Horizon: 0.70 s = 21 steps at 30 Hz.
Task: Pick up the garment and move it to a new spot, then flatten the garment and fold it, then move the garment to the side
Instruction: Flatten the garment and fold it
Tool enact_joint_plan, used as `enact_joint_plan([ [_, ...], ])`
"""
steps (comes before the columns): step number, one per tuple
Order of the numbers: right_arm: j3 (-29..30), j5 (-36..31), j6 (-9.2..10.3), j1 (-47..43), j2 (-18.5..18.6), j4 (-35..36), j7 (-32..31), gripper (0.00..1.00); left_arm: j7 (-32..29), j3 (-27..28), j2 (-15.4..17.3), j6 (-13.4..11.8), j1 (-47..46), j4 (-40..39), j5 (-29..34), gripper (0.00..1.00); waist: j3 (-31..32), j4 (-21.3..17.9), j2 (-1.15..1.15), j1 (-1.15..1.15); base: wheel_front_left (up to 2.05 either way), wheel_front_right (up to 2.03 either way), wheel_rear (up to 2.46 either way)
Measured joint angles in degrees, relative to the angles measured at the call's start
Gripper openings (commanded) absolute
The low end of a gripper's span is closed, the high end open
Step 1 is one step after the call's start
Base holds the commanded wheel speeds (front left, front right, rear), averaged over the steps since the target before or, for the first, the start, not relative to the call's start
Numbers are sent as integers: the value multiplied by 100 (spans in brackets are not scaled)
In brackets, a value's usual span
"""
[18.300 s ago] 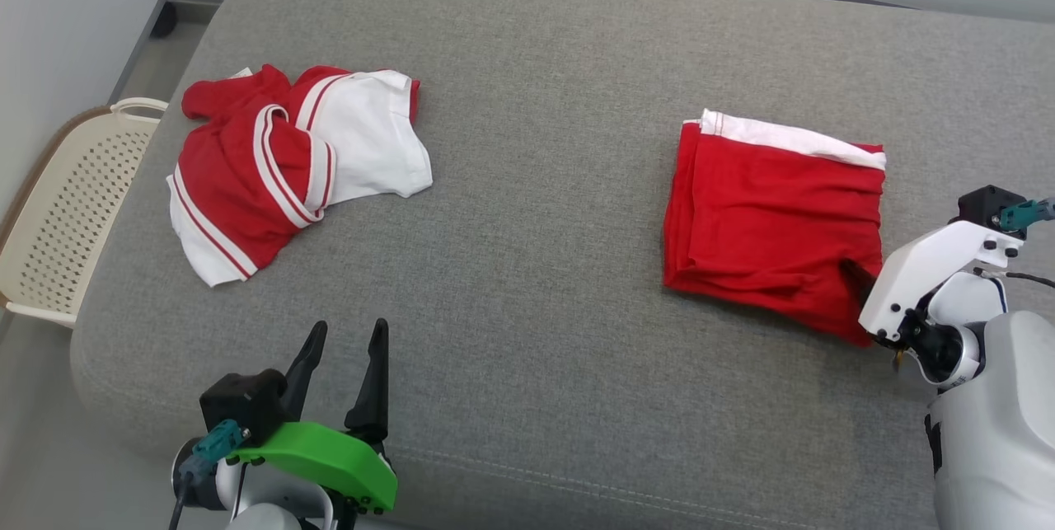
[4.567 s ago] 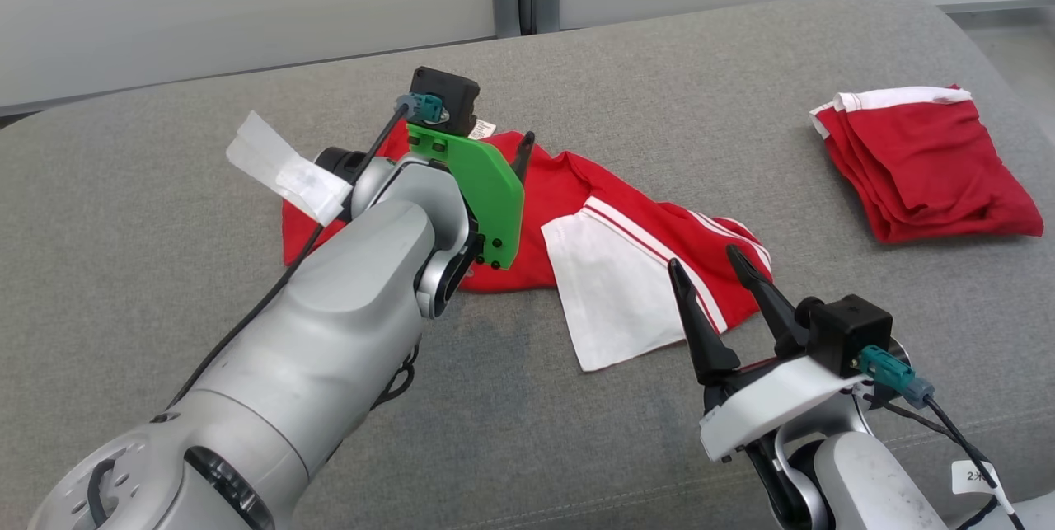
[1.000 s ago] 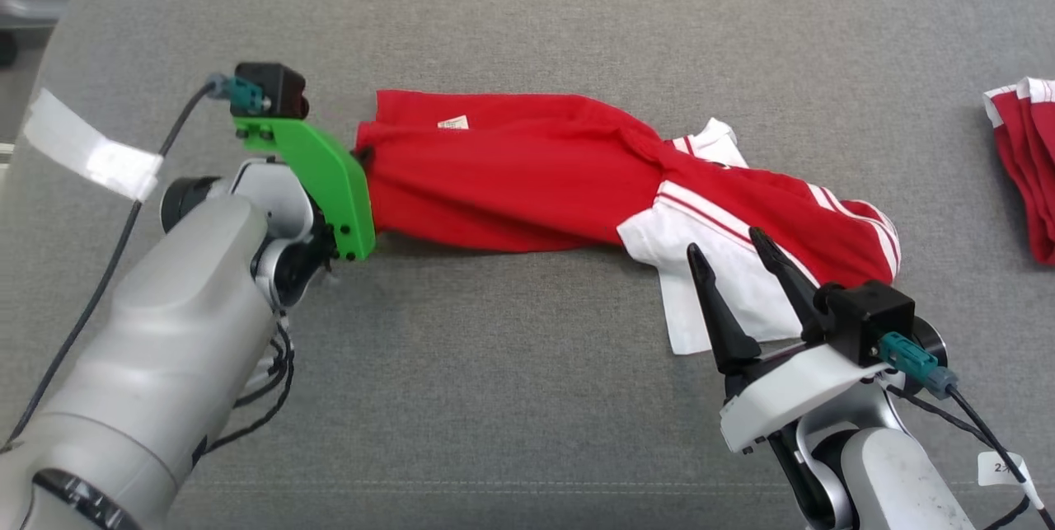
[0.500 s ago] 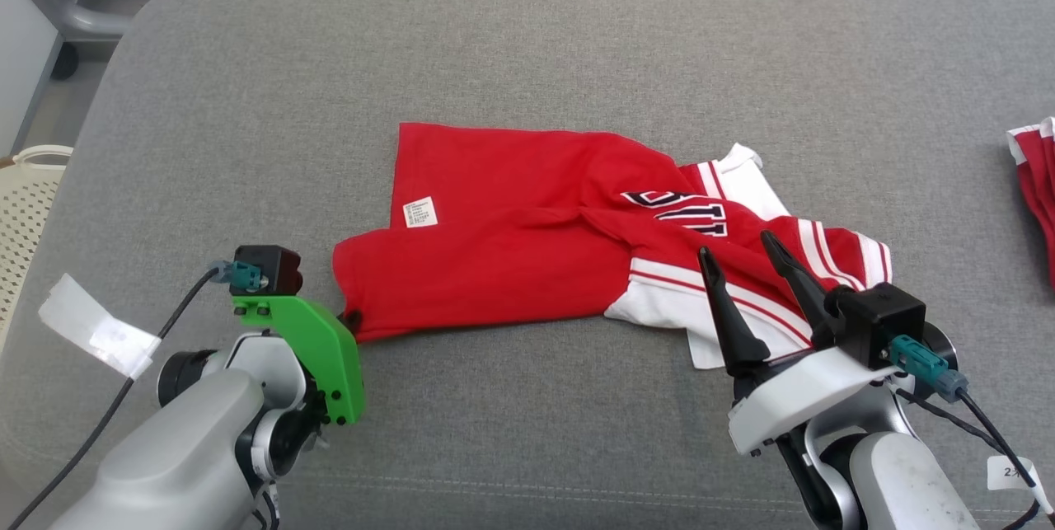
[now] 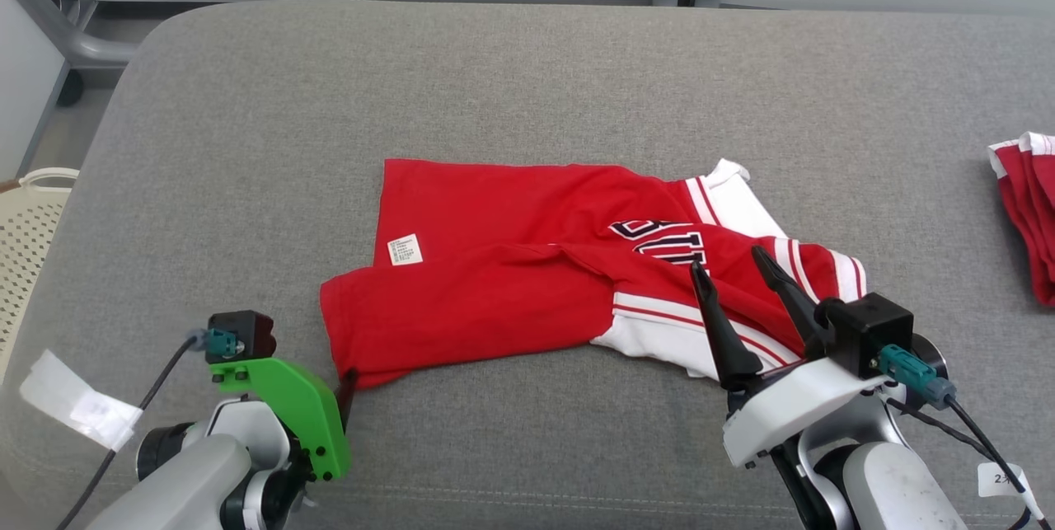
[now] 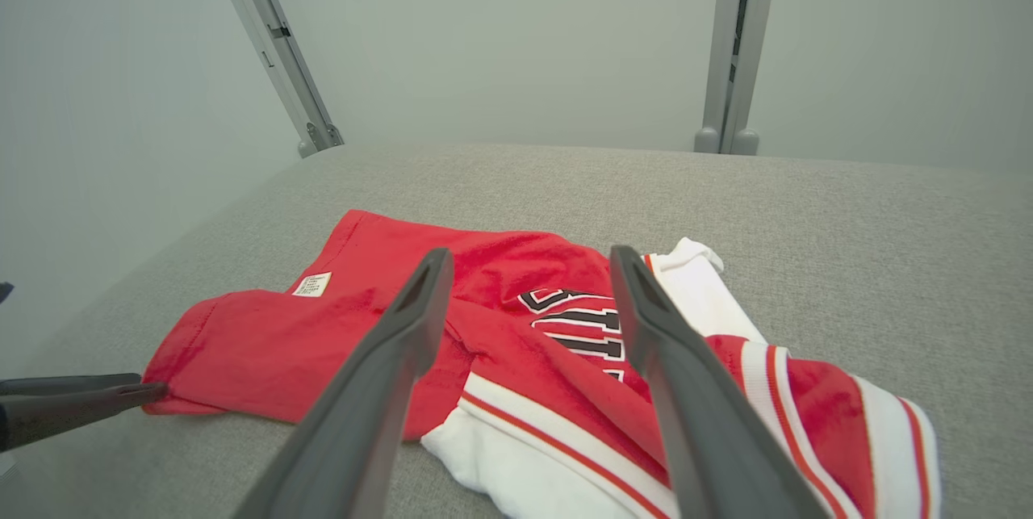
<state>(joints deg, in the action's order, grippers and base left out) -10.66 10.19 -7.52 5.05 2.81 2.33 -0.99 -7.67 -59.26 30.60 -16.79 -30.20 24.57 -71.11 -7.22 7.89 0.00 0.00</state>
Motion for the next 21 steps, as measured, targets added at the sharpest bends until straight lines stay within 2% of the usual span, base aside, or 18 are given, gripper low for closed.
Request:
enact_joint_plan([
  [12, -85, 65, 0, -97, 0, -42, 4, 100, 9, 375, 389, -366, -52, -459, -179, 100, 155, 0, 0, 0, 0, 0, 0],
  [21, -147, 37, 0, -10, 0, 9, -44, 100, -501, 435, 321, -390, -837, -290, -145, 100, -43, -160, 0, 0, 0, 0, 0],
])
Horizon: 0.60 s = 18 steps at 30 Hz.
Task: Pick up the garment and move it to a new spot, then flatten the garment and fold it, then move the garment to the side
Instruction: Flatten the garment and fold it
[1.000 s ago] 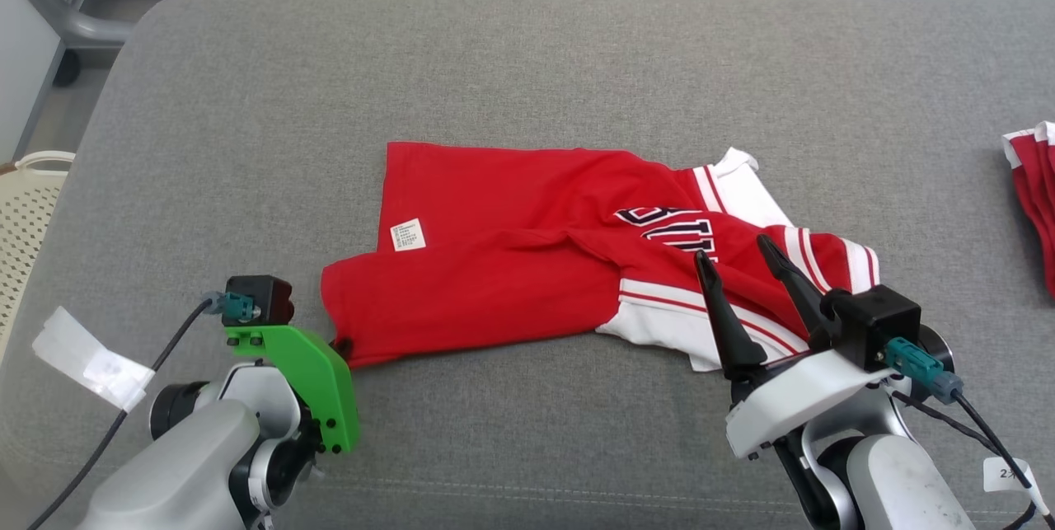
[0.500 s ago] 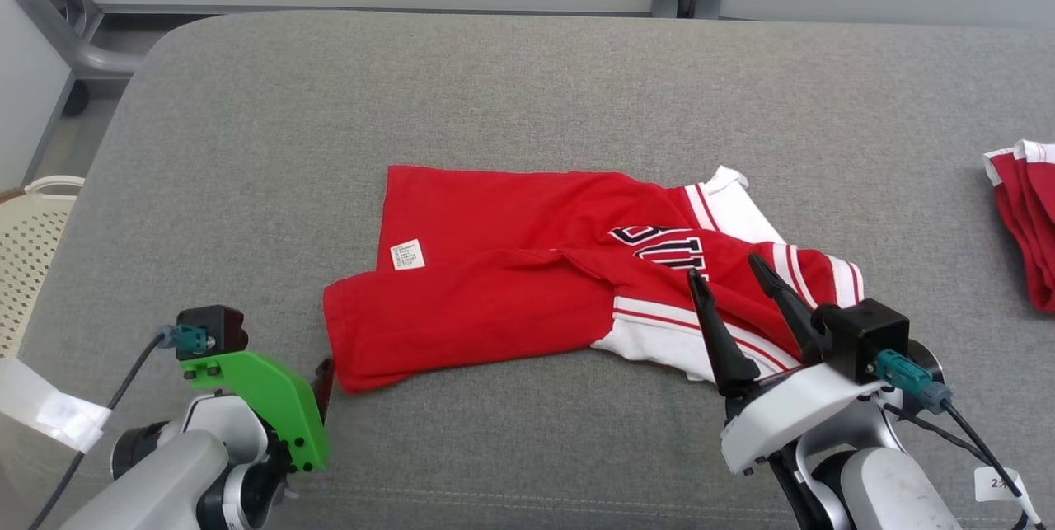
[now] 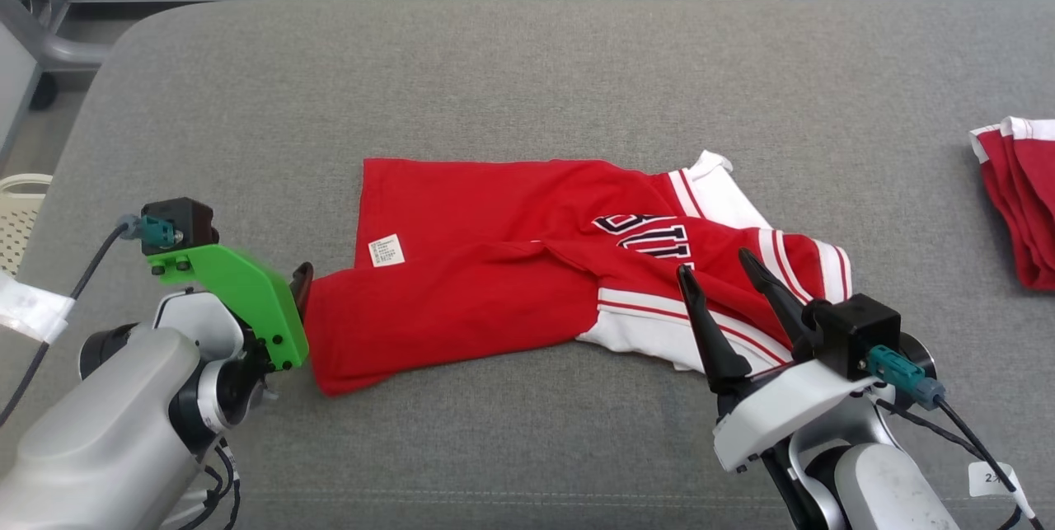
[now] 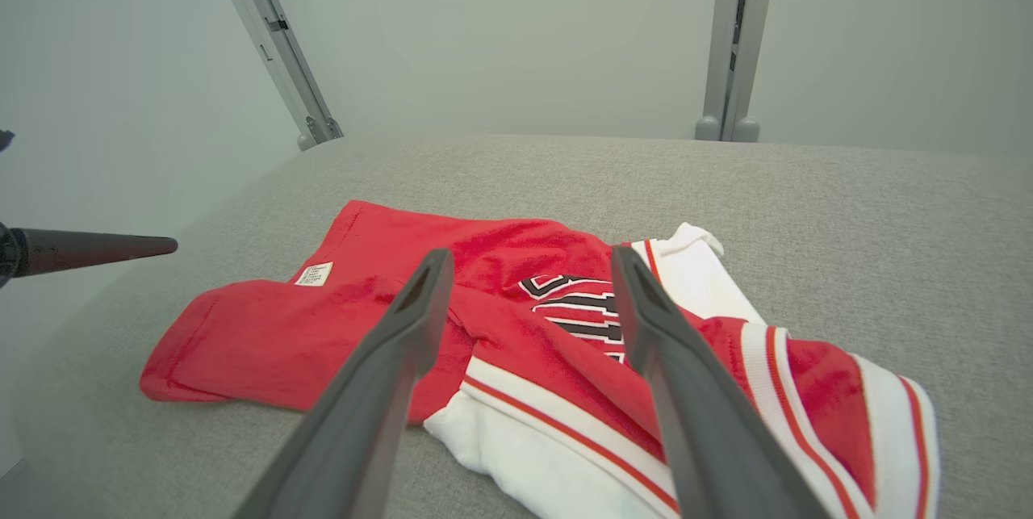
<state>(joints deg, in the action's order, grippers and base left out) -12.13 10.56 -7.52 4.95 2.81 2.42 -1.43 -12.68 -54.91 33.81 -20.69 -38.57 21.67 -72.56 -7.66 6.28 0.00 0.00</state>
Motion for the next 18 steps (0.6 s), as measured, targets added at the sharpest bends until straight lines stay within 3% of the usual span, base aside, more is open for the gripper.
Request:
enact_joint_plan([
  [7, 48, -71, 0, 85, 0, 78, -26, 100, -573, -40, -68, -256, -373, 447, -79, 100, -288, -200, 0, 0, 0, 0, 0],
  [18, 155, -124, 0, 121, 1, 158, -32, 100, -999, -147, -122, -301, -420, 644, -210, 100, -601, -424, 0, 0, 0, 0, 0],
])
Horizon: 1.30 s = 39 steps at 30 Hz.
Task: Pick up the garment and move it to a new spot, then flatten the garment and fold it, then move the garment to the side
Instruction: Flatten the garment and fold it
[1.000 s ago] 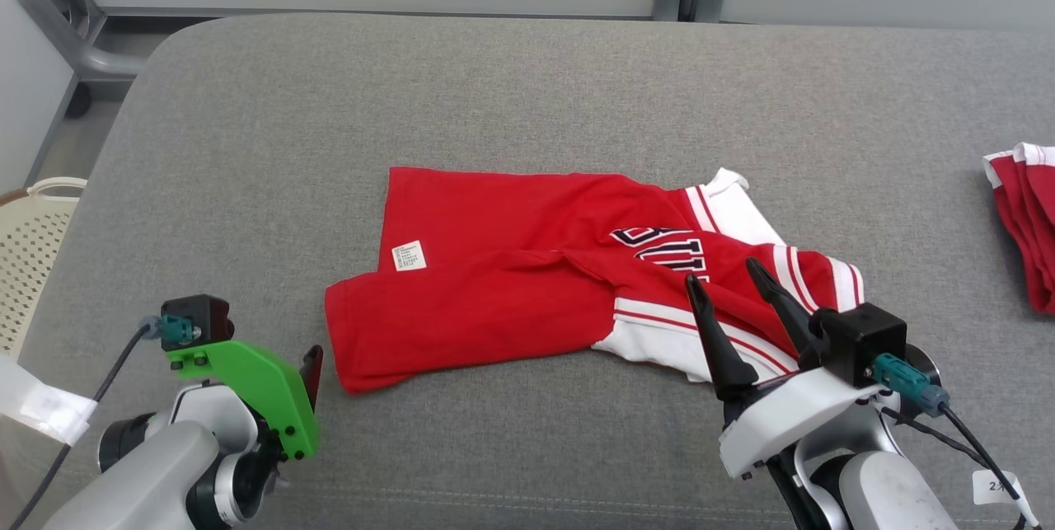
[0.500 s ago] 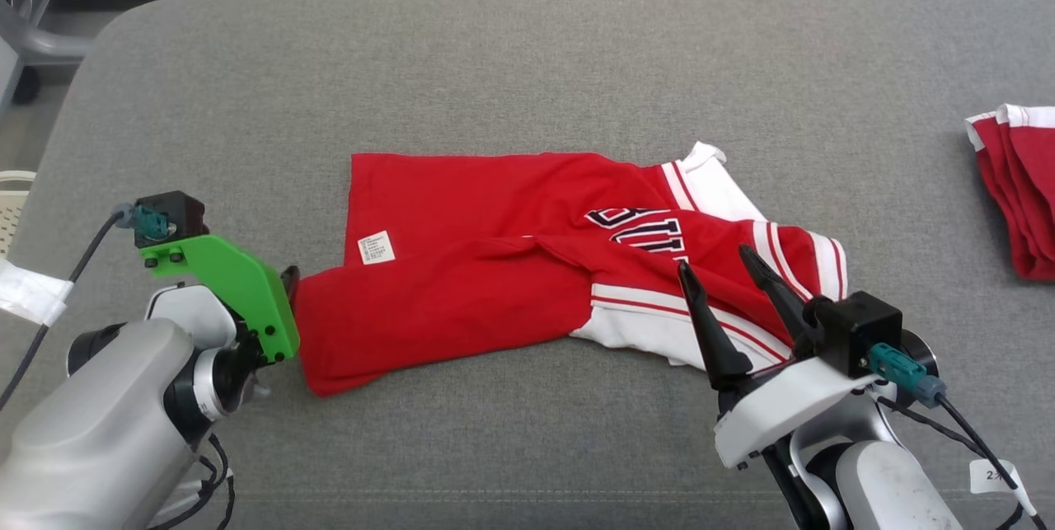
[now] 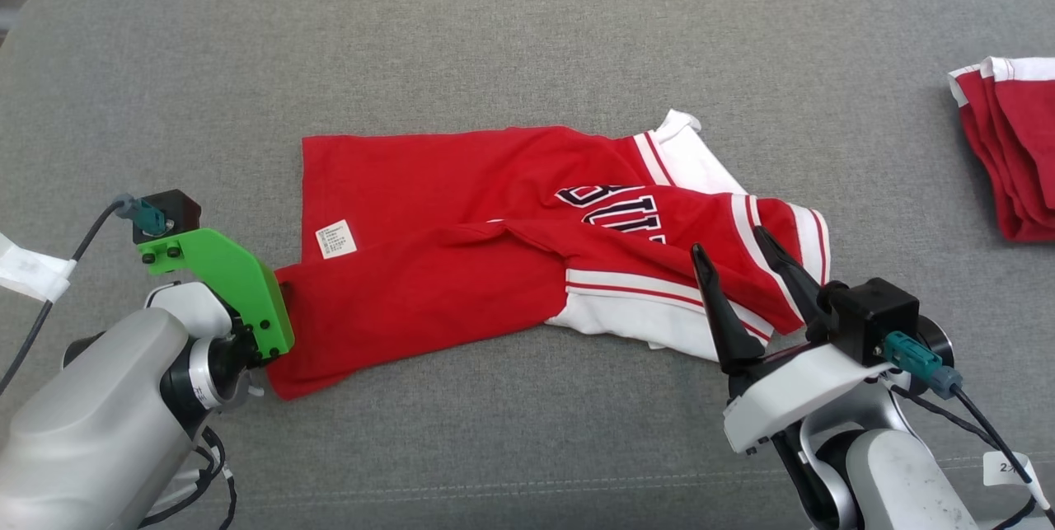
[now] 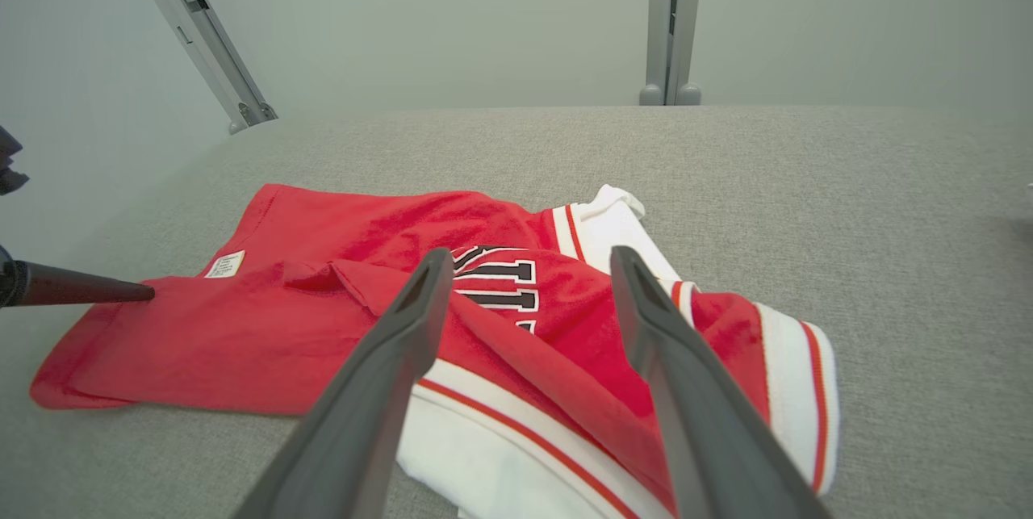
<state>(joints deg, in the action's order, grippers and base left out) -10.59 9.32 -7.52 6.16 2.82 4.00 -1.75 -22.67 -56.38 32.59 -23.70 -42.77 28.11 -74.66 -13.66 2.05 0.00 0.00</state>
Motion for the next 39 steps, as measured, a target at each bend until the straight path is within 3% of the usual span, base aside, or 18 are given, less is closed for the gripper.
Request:
enact_joint_plan([
  [4, -21, -1, 0, 1, 0, 1, 0, 100, -86, -19, -4, 0, 0, 5, -14, 100, -17, 16, 0, 0, 0, 0, 0],
  [5, -36, -1, 0, 5, -1, 0, 0, 100, -91, -23, -25, 40, 0, 16, -26, 49, -28, 24, 0, 0, 0, 0, 0],
  [6, -37, -1, 0, 9, 0, -2, 0, 100, -86, -31, -42, 74, 0, 18, -25, 30, -30, 26, 0, 0, 0, 0, 0],
  [7, -42, -1, 0, 15, 0, -3, 0, 100, -31, -33, -65, 123, 0, 21, -14, 0, -32, 27, 0, 0, 0, 0, 0],
  [19, -37, 3, 0, 58, -1, -77, 11, 100, 716, 51, -294, 575, -173, 297, 246, 0, 37, 54, 0, 0, 0, 0, 0],
  [33, -16, 31, 0, 50, -1, -170, 44, 100, 2587, 319, -446, 1312, -659, 127, 903, 0, 265, 218, 0, 0, 0, 0, 0],
  [36, -16, 45, 0, 32, -1, -181, 58, 100, 3008, 393, -481, 1634, -769, -96, 1018, 0, 322, 280, 0, 0, 0, 0, 0],
  [39, -3, 48, 0, -8, -2, -187, 57, 100, 3211, 236, -417, 2109, -699, -386, 1114, 0, 393, 380, 0, 0, 0, 0, 0],
])
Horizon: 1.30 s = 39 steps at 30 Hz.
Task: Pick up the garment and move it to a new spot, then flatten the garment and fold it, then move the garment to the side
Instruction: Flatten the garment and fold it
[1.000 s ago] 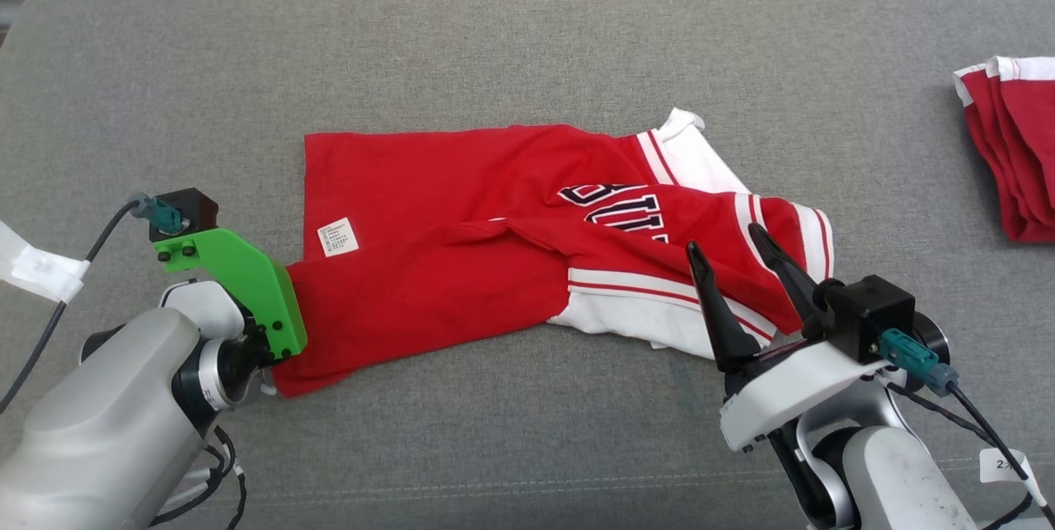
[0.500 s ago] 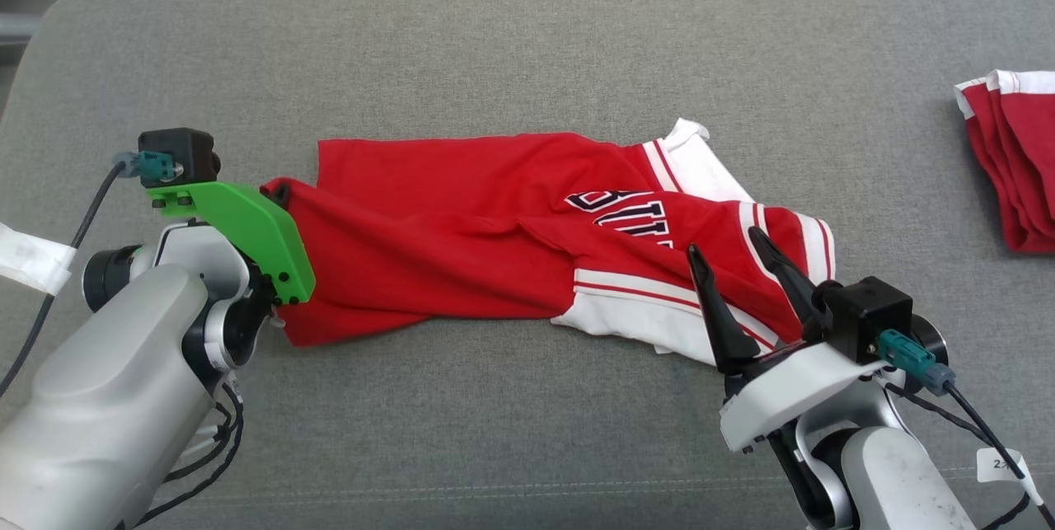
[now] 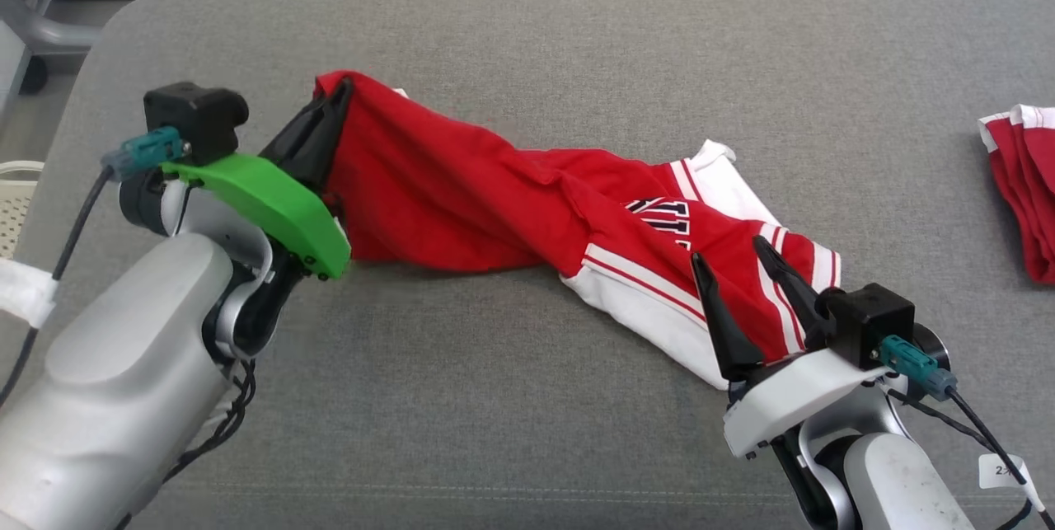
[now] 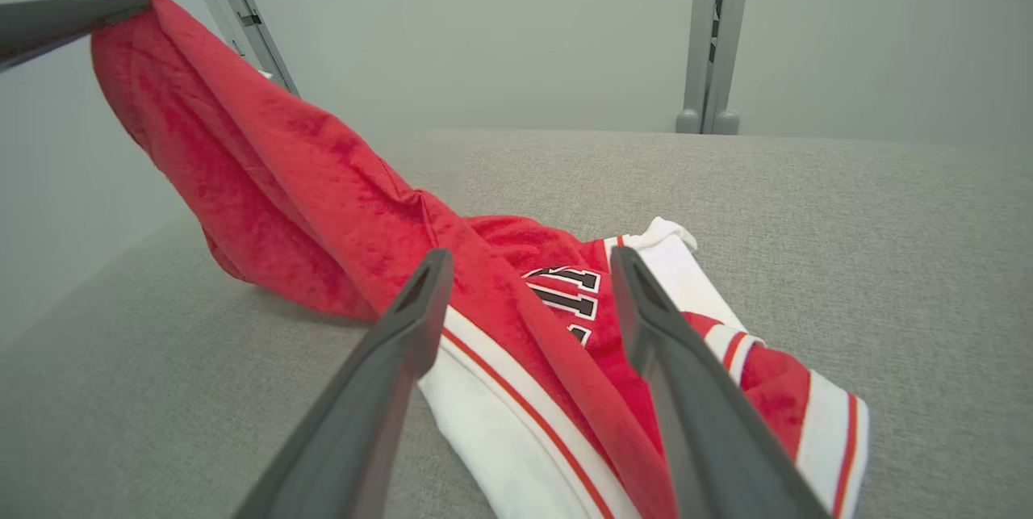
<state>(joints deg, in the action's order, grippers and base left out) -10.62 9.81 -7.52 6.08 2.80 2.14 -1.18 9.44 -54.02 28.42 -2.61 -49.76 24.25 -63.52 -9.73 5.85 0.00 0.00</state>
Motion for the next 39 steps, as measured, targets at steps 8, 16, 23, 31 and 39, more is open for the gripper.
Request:
enact_joint_plan([
  [8, 60, -14, 0, -112, 2, 38, -54, 100, 371, -572, 575, 372, 975, -592, 605, 0, 83, 224, 0, 0, 0, 0, 0],
  [16, 79, -46, 0, -171, 1, 104, -125, 100, 532, -1270, 1118, 503, 1531, -977, 2065, 0, 161, 395, 0, 0, 0, 0, 0],
  [23, 2, -45, 0, -194, 1, 105, -140, 100, 443, -1829, 1267, 456, 1467, -499, 3828, 0, 224, 435, 0, 0, 0, 0, 0],
  [31, -40, -43, 0, -176, 1, 116, -147, 100, 22, -1891, 1059, 370, 1327, 398, 4904, 0, 190, 290, 0, 0, 0, 0, 0],
  [39, 8, -36, 0, -134, 1, 99, -102, 100, -3, -1390, 979, -379, 1216, 932, 4595, 14, 140, 45, 0, 0, 0, 0, 0],
])
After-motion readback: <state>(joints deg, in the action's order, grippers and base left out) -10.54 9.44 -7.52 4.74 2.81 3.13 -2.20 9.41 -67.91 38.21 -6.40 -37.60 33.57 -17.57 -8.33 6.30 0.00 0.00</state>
